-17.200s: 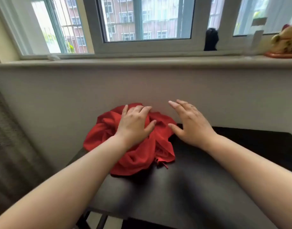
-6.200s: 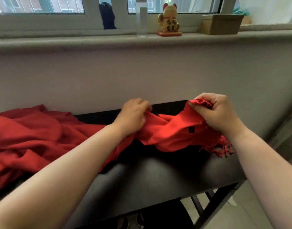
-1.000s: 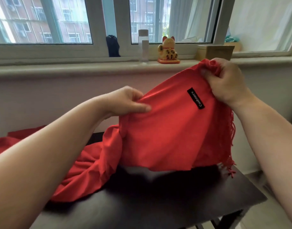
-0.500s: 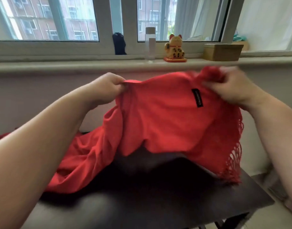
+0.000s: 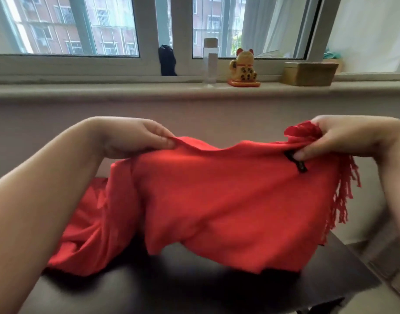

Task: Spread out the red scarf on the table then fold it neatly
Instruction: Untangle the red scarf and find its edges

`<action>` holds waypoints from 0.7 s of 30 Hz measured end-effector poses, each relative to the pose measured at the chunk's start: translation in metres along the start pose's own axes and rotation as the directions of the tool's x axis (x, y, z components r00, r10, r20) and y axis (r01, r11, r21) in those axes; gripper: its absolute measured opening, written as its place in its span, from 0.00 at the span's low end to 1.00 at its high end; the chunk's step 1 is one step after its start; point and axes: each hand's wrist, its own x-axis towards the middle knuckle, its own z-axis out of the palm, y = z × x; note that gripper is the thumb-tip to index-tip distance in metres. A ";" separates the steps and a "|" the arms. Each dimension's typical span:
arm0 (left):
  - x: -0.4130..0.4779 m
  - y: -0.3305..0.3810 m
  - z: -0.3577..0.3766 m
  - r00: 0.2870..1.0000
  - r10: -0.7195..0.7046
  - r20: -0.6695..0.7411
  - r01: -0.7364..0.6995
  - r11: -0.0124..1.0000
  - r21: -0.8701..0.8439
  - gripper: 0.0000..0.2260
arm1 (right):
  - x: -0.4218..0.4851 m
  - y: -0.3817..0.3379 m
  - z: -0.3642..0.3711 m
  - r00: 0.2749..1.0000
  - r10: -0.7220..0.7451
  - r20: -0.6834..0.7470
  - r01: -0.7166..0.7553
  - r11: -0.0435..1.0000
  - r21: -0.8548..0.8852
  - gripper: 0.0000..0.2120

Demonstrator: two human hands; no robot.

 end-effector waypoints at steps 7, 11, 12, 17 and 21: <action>0.038 0.021 0.004 0.395 0.498 -0.772 -0.180 0.866 0.466 0.11 | 0.049 -0.005 -0.013 0.281 -0.480 -0.831 0.174 0.877 -0.448 0.09; 0.034 0.003 0.026 0.445 0.619 -0.647 -0.246 0.779 0.577 0.12 | 0.034 0.028 -0.005 0.379 -0.455 -0.806 0.153 0.889 -0.431 0.07; 0.035 -0.008 0.036 0.508 0.635 -0.581 -0.250 0.755 0.607 0.13 | 0.031 0.044 0.008 0.451 -0.418 -0.789 0.109 0.903 -0.416 0.09; 0.045 -0.068 0.101 0.826 0.444 -0.348 -0.172 0.785 0.595 0.12 | 0.025 0.088 0.084 0.908 0.043 -0.416 -0.279 0.802 -0.527 0.25; 0.043 -0.074 0.131 0.873 0.395 -0.285 -0.156 0.782 0.603 0.12 | 0.039 0.055 0.157 0.932 -0.220 -0.286 0.026 0.832 -0.554 0.41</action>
